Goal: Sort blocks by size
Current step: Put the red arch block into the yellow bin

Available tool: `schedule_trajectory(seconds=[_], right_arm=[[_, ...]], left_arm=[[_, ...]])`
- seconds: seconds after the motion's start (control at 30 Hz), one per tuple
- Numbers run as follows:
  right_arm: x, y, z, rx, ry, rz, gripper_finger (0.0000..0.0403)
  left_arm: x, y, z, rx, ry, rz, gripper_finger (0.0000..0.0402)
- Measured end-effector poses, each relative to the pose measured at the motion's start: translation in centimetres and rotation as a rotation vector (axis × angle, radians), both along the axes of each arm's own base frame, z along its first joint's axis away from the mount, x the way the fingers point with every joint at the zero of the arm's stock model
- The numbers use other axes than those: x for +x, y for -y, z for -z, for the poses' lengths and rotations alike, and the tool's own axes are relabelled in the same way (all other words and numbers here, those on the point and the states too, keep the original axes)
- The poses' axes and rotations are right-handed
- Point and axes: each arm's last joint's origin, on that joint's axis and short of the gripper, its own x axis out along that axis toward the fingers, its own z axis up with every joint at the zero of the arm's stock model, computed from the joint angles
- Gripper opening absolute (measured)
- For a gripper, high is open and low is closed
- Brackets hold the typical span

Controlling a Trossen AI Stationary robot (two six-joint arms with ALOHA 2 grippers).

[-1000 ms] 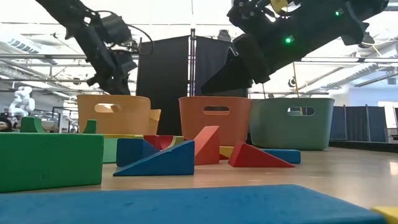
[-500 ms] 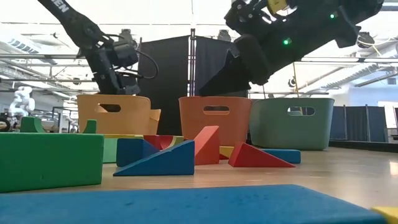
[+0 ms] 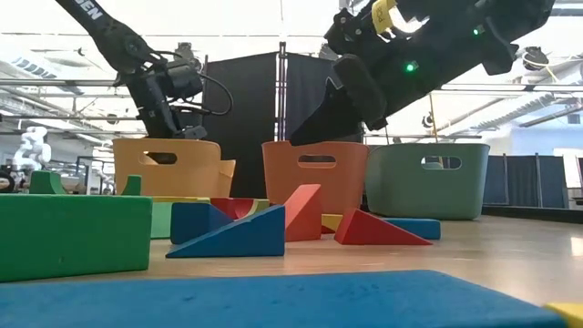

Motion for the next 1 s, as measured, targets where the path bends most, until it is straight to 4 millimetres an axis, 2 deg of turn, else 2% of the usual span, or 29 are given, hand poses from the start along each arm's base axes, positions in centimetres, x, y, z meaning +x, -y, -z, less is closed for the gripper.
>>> schedule_trajectory(seconds=[0.23,0.47,0.67,0.83,1.0], right_arm=[[0.3,0.5,0.1,0.079,-0.025,-0.131,0.0181],[0.5,0.5,0.1,0.166,-0.054,-0.361,0.018],[0.8,0.7,-0.1,0.14,-0.06,-0.389,0.018],[2.8,2.2,-0.6,0.081,-0.162,-0.365,0.018],[5.9,2.7,-1.3,0.052,-0.252,-0.357,0.018]], left_arm=[[-0.2,0.4,-0.1,-0.018,-0.018,0.006,0.0214],[-0.2,0.5,-0.1,-0.046,-0.004,-0.038,0.0214],[0.0,0.6,-0.1,-0.078,0.034,0.002,0.0214],[0.0,0.9,-0.2,-0.103,0.048,0.027,0.0214],[0.0,1.5,-1.1,-0.079,0.072,0.05,0.0202]])
